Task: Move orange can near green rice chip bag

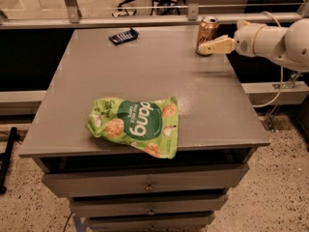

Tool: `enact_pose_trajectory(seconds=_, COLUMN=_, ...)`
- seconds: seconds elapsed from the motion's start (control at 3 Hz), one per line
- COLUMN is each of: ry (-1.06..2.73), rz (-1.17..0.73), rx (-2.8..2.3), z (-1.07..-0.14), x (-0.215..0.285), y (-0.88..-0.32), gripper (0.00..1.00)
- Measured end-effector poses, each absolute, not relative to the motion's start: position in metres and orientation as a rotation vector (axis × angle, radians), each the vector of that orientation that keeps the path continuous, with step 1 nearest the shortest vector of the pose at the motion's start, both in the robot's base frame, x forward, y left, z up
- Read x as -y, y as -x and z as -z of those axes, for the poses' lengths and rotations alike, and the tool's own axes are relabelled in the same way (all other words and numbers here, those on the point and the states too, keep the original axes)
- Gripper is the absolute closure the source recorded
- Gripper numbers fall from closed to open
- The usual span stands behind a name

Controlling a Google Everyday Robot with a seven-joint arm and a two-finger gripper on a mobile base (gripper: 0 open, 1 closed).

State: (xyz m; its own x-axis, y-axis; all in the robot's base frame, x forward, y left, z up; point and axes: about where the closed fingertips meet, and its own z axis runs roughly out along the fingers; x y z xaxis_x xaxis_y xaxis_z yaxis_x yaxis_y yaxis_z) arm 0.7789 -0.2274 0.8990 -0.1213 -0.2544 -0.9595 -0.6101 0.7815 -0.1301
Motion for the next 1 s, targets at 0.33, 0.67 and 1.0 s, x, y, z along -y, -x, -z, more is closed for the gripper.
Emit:
enact_pose_trajectory(seconds=0.33, ry=0.661, rz=-0.362, rx=-1.654, z=-0.897, x=0.221, y=-0.814, gripper=0.00)
enact_pose_trajectory(seconds=0.67, ry=0.658, rz=-0.378, rx=-1.644, z=-0.890, x=0.215, y=-0.834, gripper=0.00)
enact_pose_trajectory(seconds=1.0, ry=0.663, rz=-0.404, rx=-1.658, z=-0.883, x=0.210, y=-0.844, gripper=0.17)
